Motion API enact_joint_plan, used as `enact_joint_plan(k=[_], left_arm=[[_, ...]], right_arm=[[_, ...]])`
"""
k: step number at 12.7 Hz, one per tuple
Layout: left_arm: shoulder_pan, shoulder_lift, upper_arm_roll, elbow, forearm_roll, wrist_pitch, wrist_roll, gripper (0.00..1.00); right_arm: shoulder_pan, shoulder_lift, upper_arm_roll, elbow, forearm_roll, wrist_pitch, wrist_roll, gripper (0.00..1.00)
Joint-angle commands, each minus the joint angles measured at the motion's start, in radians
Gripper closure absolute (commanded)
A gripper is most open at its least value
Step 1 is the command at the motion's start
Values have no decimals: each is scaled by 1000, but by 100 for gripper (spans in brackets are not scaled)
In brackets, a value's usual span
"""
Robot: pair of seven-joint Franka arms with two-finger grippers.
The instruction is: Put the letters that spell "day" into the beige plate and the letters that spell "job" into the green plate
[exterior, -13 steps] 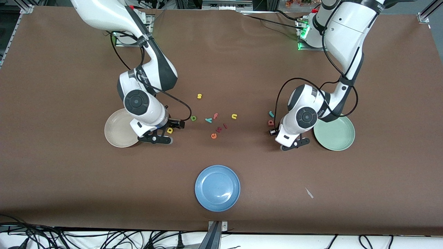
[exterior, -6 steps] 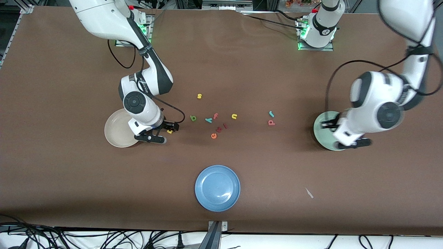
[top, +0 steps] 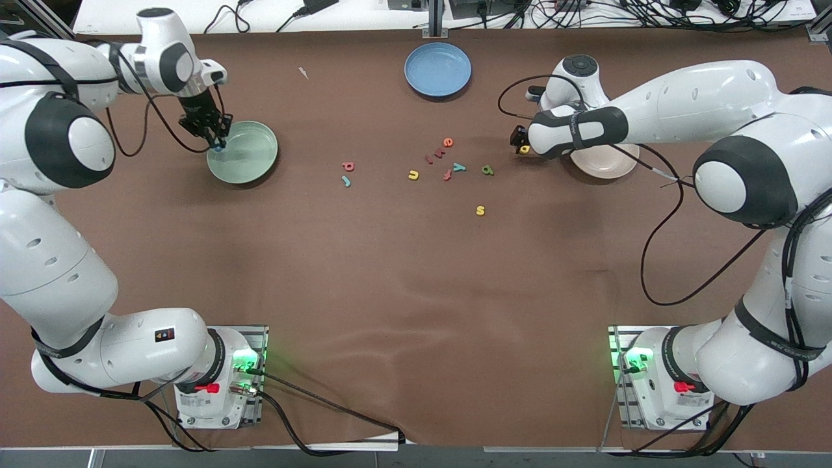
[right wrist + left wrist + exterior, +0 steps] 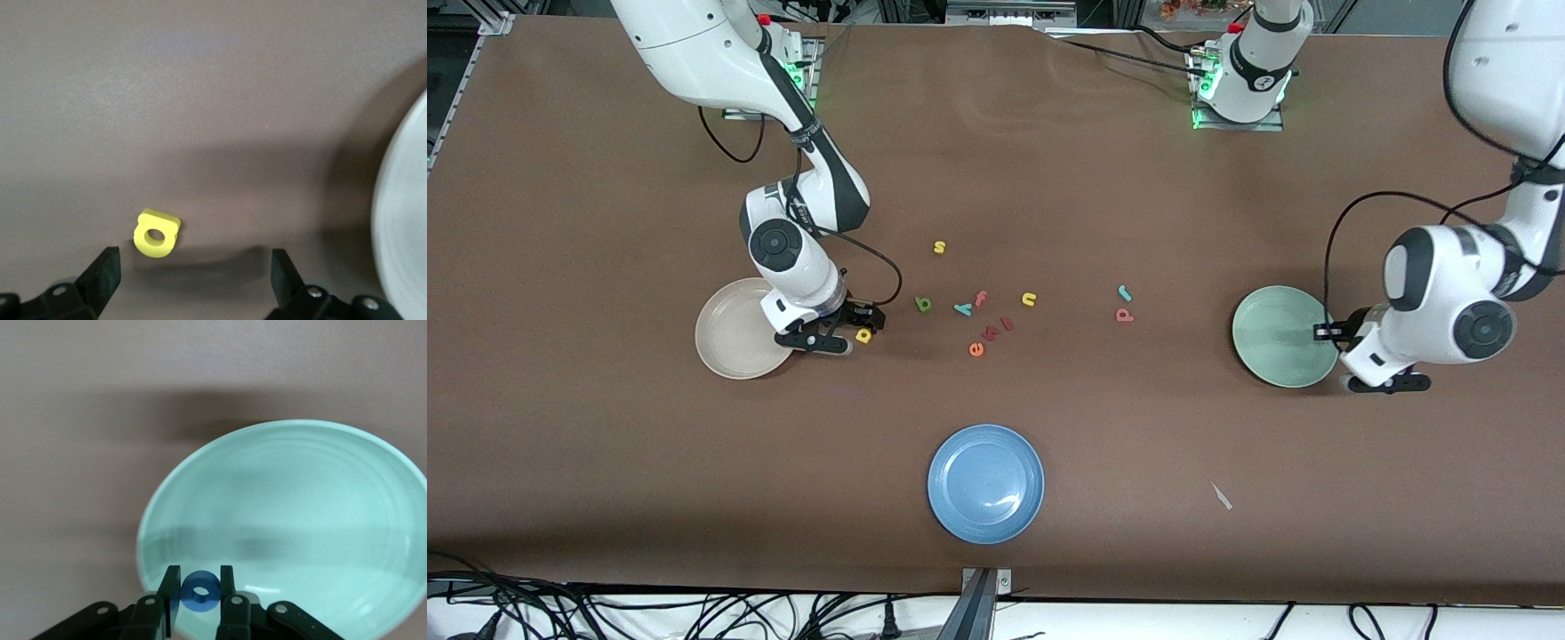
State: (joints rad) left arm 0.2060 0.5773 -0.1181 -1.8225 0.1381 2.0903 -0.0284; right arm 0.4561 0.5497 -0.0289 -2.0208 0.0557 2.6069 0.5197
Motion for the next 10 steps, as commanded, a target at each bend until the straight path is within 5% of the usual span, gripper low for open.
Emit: enact_joint_plan(k=[1,2,4,7,10], left_arm=[[-5,6,-9,15,15,1,-11,44],[-5,-8,-14,17,12,-6,-37,0],[-22,-72,-58,17,11,-16,-140,0],[-22,-117,-248,17,11,-99,-464,0],[-92,-59,-356,14,12,-34,-790,2]], right_arm=[[-4,-11,9,14,-7,7,29,0],[-2,5,9,27,-10,10,28,0],[2,39,9,40,-7,48,31,0],[9,47,9,42,1,53,34,4],[12,68,9,51,-5,70,34,27]])
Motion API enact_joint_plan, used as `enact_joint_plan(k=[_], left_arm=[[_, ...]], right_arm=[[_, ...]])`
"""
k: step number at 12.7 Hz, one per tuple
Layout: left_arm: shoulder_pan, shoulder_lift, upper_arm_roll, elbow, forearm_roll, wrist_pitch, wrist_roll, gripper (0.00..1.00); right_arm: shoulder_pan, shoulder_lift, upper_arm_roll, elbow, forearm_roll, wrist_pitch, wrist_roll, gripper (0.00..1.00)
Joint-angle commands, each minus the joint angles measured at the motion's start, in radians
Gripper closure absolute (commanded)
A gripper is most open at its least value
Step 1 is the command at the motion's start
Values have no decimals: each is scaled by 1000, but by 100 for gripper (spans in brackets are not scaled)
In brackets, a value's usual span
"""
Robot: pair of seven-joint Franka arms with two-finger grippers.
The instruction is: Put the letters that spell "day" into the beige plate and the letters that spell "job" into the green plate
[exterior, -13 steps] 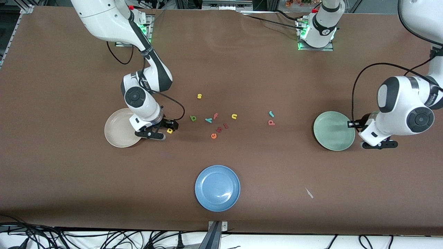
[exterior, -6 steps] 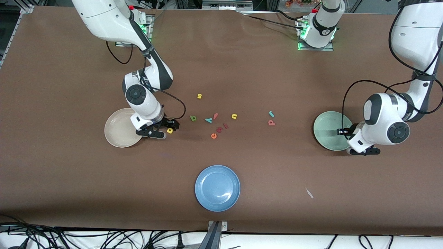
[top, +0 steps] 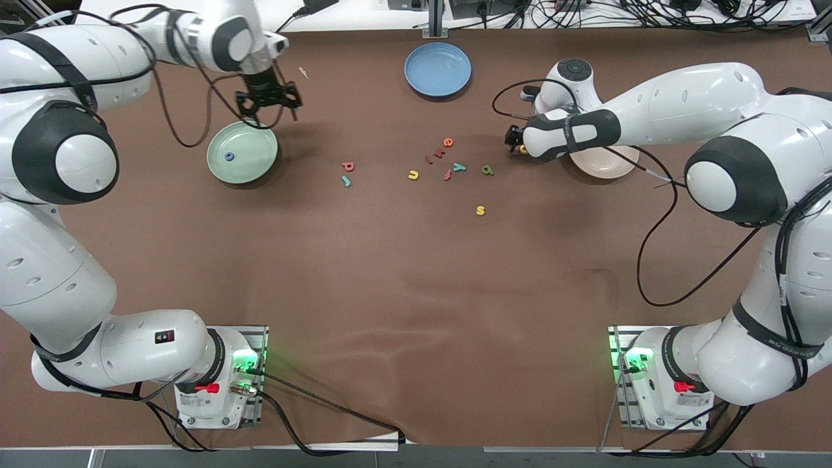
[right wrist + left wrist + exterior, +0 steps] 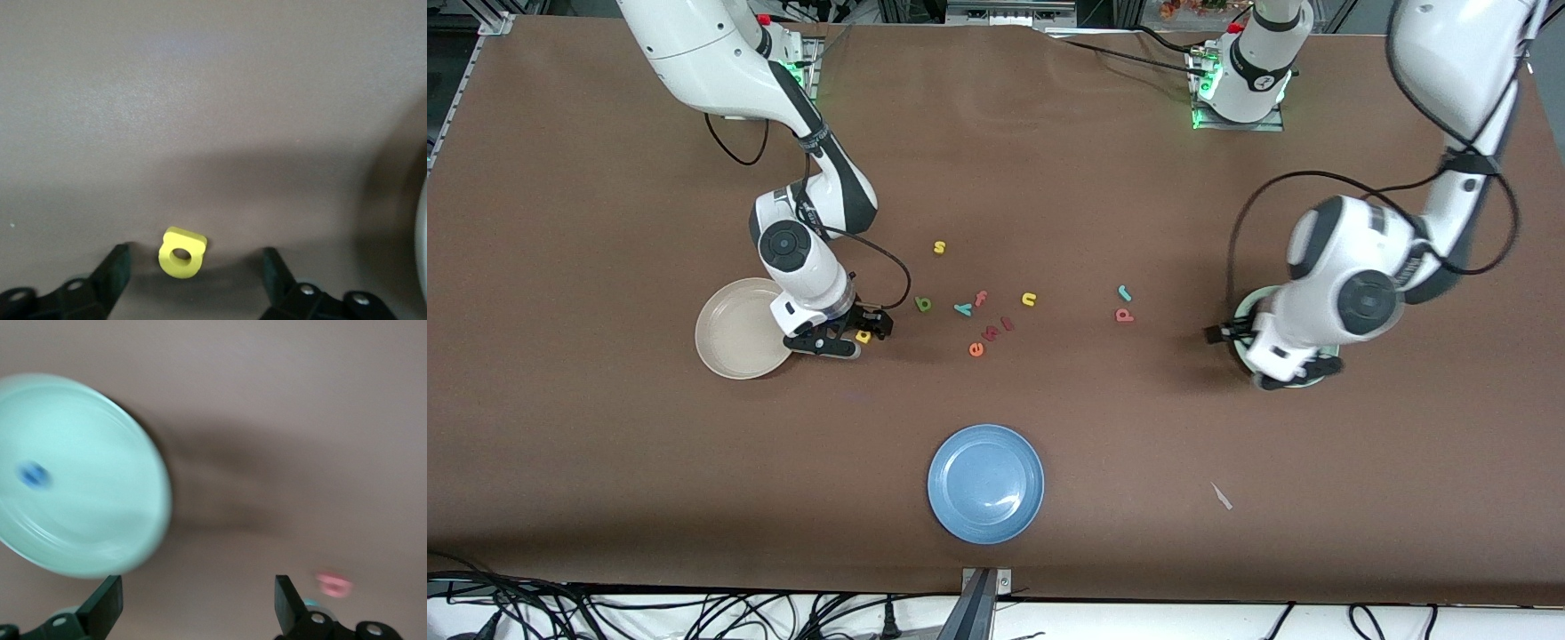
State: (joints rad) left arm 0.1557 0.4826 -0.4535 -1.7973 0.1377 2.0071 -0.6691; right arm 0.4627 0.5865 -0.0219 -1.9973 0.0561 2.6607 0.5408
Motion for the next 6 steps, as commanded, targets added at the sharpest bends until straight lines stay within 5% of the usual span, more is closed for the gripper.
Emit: enact_joint_plan(k=[1,5,6], left_arm=[[-95,62,-19,-13,16,103,-234,4],[-185,177,-7,-11,80,271,-429,14],[-194,188,-7,-13,155,271,-490,14]], right_arm=[[5,38,2,34,-7,16,11,42],[4,24,2,35,-10,5,-16,100],[-2,19,2,34,-10,-1,-27,100]])
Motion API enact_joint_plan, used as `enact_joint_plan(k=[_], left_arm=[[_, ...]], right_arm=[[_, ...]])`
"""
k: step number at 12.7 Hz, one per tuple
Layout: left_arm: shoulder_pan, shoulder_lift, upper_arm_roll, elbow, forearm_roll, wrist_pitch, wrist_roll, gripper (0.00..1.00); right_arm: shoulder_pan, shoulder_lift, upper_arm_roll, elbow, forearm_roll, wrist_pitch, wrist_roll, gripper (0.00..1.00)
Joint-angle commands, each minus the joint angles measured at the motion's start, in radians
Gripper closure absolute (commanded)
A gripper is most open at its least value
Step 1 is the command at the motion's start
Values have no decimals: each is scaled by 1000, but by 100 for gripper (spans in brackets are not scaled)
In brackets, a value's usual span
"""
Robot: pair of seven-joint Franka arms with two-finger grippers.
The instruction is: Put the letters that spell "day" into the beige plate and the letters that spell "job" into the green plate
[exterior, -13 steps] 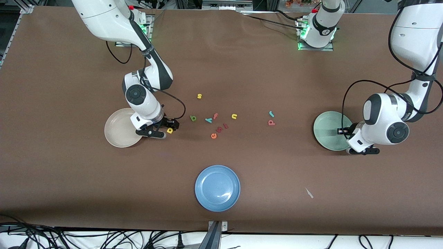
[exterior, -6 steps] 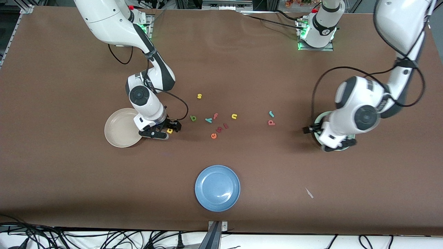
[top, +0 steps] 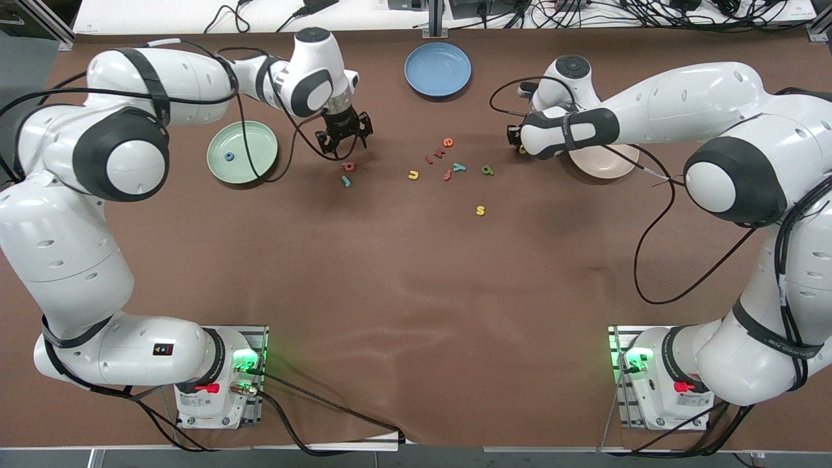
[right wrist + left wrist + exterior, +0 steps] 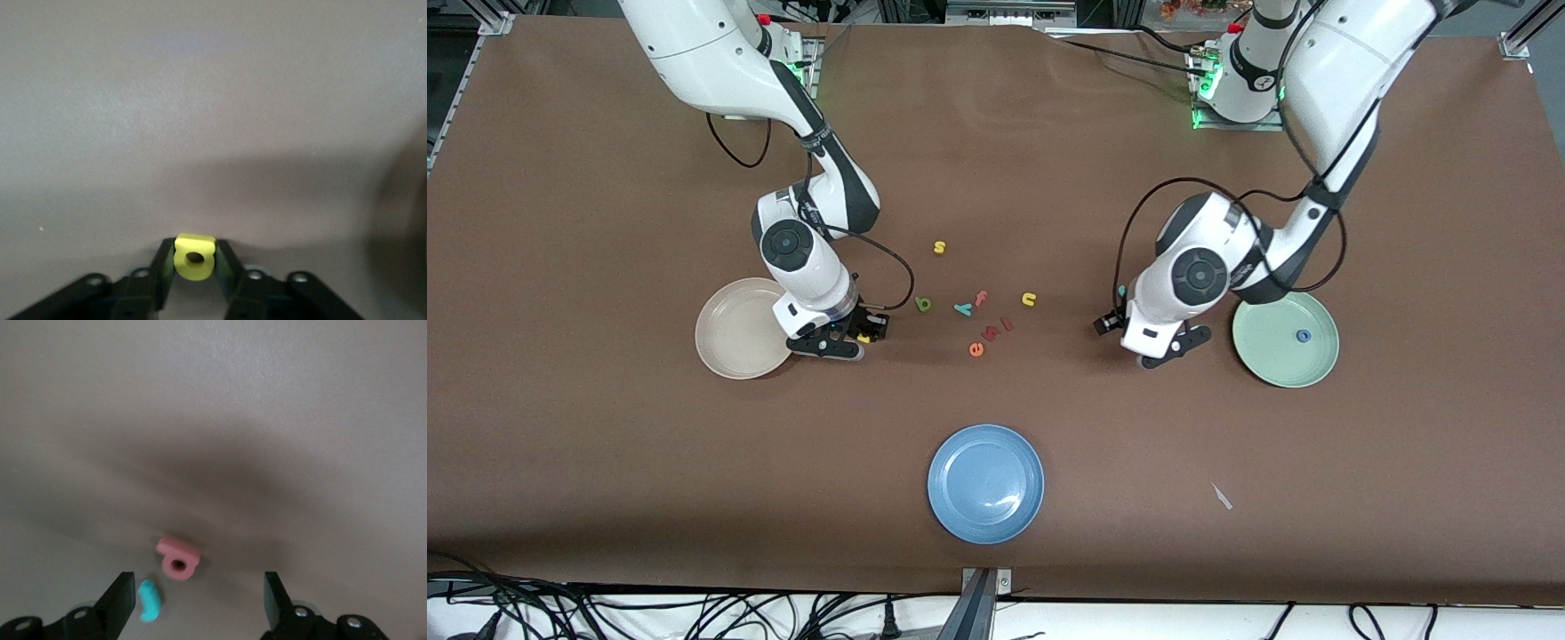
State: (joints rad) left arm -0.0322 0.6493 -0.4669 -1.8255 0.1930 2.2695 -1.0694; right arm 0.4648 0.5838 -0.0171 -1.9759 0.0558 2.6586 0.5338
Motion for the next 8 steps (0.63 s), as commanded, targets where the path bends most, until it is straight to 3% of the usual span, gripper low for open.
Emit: enact_joint_plan(k=[1,4,8], left_arm=[[-8,38,5,17,170,8,-148,14],[-6,42,4,17,201,8,-168,14],[-18,53,1,15,189,2,-175,29]], right_arm=[[-9,5,-3,14,-8,-35,-37,100],[-70,-145,-3,47,-4,-294,-153,100],[-248,-287,-3,-1,-11,-480,-482,100]])
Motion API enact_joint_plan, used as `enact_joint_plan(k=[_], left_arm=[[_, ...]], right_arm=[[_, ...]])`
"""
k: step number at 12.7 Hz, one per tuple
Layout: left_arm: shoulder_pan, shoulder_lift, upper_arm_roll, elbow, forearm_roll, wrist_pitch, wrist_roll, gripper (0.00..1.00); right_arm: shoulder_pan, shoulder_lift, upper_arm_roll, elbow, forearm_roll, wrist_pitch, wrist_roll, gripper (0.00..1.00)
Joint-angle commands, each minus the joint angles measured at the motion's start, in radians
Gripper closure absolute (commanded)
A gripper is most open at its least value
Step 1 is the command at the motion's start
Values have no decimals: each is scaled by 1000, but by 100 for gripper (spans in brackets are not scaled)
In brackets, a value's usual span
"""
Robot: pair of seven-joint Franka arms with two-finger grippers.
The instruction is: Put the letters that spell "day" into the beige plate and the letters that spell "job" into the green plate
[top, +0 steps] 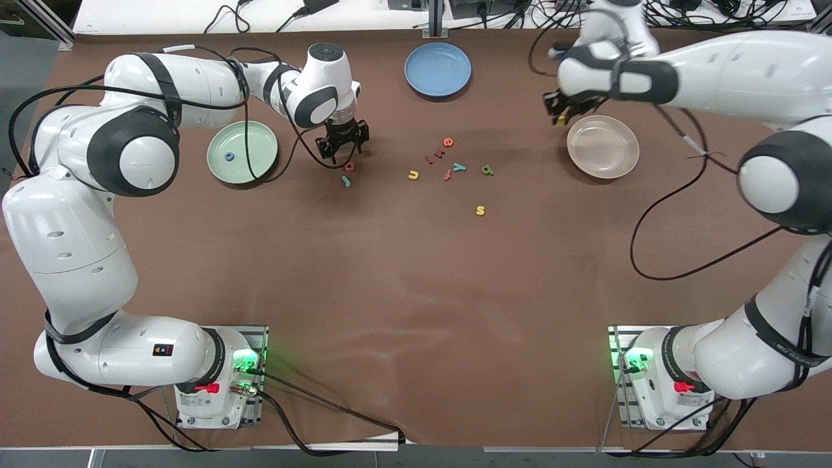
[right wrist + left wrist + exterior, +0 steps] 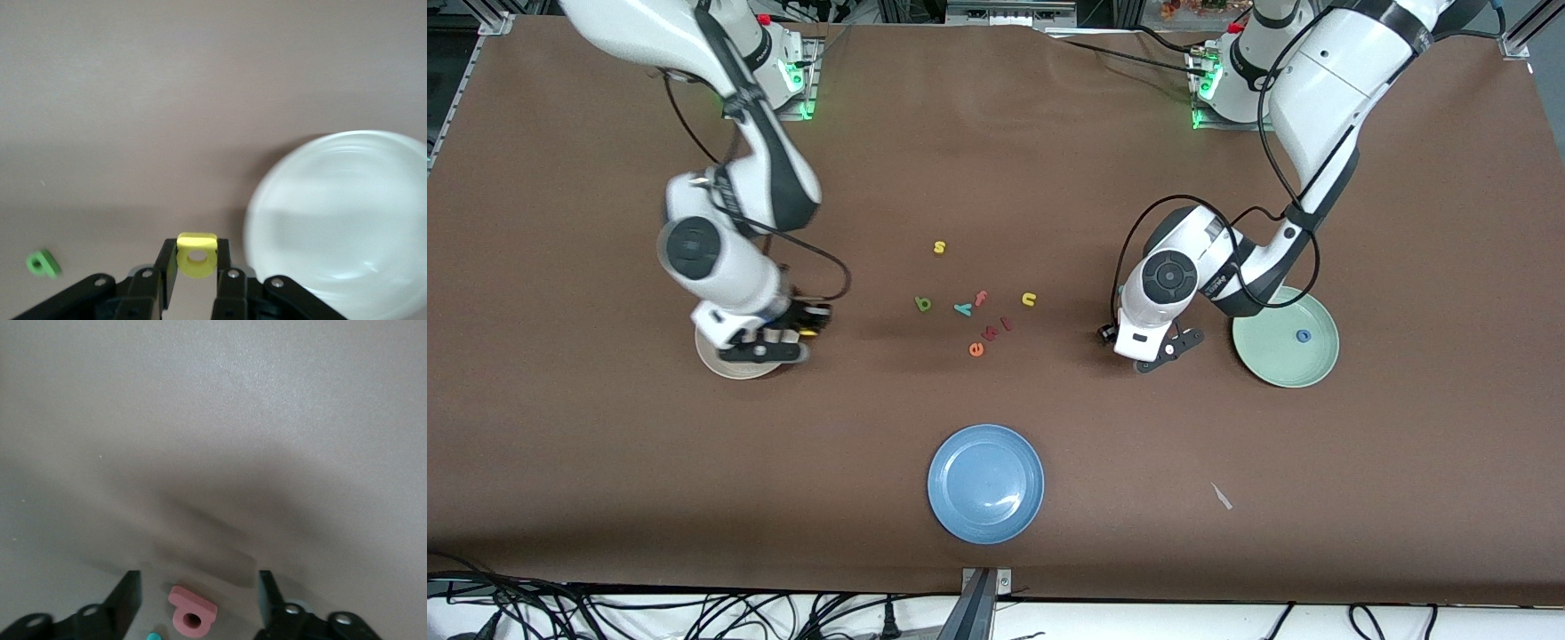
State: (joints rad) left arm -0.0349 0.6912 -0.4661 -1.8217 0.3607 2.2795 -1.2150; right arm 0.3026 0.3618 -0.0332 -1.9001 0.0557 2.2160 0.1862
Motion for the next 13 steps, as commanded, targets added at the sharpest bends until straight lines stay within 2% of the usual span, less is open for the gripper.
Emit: enact_joint_plan(k=[1,3,5,6,7,8,10,13], left_arm=[[-20,13,0,12,20,-9,-29,30],[-22,18,-2,10,9,-12,-29,32],[-22,18,-3,10,-8,-12,-26,42],[-22,18,-3,12,-8,-12,-23,52],[-20,18,-2,12,-8,-12,-18,64],[-20,18,-2,13,-8,-12,-15,75],[-19,16,-2,13,-8,-14,-14,90],[-11,7,-3,18,-8,-15,-9,99]], right_arm=[[-111,-93,13,-127,-16,-36,-198,100],[-149,-103,13,-186,-19,-4,-228,100],[-149,-104,13,-226,-17,46,-217,41],[-148,-109,15,-235,-5,57,-212,28],[-148,-113,16,-238,4,59,-199,20],[-148,-116,44,-235,4,57,-167,12],[-148,-116,78,-226,4,68,-131,11],[-126,-98,179,-211,4,106,89,10]])
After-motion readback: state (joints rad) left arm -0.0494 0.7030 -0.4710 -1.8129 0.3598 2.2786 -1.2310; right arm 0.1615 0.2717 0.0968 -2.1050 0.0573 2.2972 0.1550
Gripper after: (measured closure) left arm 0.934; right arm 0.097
